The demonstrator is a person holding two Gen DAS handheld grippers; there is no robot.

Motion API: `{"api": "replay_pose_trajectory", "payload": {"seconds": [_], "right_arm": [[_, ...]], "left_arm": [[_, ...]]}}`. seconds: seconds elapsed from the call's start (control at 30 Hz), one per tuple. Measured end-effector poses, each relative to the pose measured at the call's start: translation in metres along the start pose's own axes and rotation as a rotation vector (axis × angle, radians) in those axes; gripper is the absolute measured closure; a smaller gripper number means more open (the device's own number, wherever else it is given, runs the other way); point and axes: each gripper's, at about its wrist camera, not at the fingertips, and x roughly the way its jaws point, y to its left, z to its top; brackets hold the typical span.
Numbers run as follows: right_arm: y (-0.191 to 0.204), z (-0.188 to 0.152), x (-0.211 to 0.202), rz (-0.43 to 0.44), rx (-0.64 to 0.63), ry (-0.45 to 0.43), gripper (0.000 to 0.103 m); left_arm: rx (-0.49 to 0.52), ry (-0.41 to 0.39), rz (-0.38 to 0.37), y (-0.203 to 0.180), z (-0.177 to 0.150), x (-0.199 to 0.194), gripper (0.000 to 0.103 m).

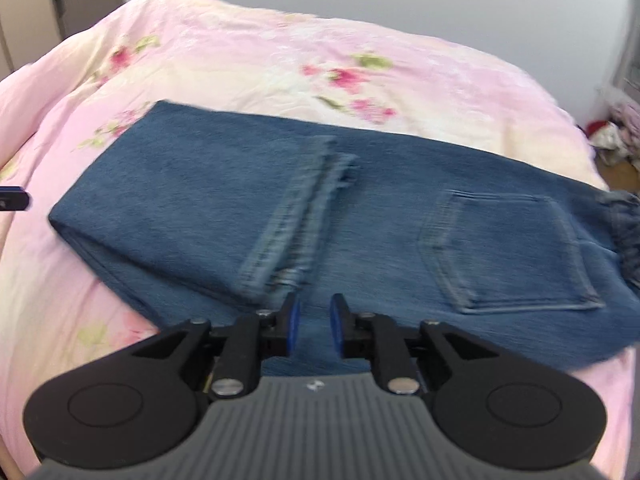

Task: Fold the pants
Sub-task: 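Move the right tool to the elastic waistband and grasp it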

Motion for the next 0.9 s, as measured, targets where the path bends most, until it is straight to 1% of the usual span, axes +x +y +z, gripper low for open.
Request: {"api": "replay_pose_trajectory", "payload": {"seconds": [0.07,0.13,0.2,0.3,0.37,0.4,0.5,0.6,0.67,0.73,0.77,0.8,0.83,0.9], "right_arm": [[-0.037,0.000,-0.007,-0.052,0.067,0.010,0.062],[-0.080,0.001,-0.014,-0.097,0.171,0.031,0.061],[-0.123,-0.003,-0.021,-0.120,0.292,0.046,0.054],[-0.176,-0.014,-0.030,-0.136,0.446,0.056,0.052],[-0.203,-0.023,-0.033,-0.127,0.531,0.059,0.052],[-0.213,-0.027,-0.034,-0.120,0.563,0.059,0.050],[-0.233,-0.037,-0.032,-0.099,0.628,0.063,0.044],[-0.241,-0.044,-0.028,-0.076,0.647,0.068,0.044],[-0.245,-0.049,-0.026,-0.058,0.657,0.066,0.044],[-0.250,-0.053,-0.026,-0.034,0.677,0.061,0.044],[-0.252,-0.054,-0.025,-0.018,0.689,0.059,0.044],[-0.255,-0.055,-0.025,-0.002,0.702,0.055,0.044],[-0.257,-0.057,-0.027,0.013,0.719,0.050,0.044],[-0.264,-0.058,-0.028,0.043,0.761,0.034,0.039]], "left_arm": [[0.009,-0.016,0.006,-0.007,0.011,0.004,0.079],[0.019,-0.018,0.015,-0.014,0.019,0.013,0.079],[0.028,0.003,0.024,-0.019,0.022,0.026,0.079],[0.043,0.073,0.057,-0.024,0.020,0.050,0.079],[0.019,0.169,0.061,-0.020,0.012,0.070,0.079],[0.001,0.195,0.055,-0.017,0.007,0.078,0.079],[-0.017,0.203,0.042,-0.012,-0.002,0.088,0.078],[-0.026,0.227,0.047,-0.010,-0.003,0.091,0.076],[0.008,0.240,0.078,-0.018,0.001,0.090,0.076],[0.054,0.245,0.126,-0.030,0.007,0.085,0.077],[0.083,0.236,0.149,-0.039,0.014,0.082,0.077],[0.097,0.212,0.154,-0.046,0.018,0.077,0.077],[0.100,0.182,0.141,-0.055,0.024,0.071,0.077],[0.099,0.135,0.087,-0.075,0.034,0.061,0.077]]}}
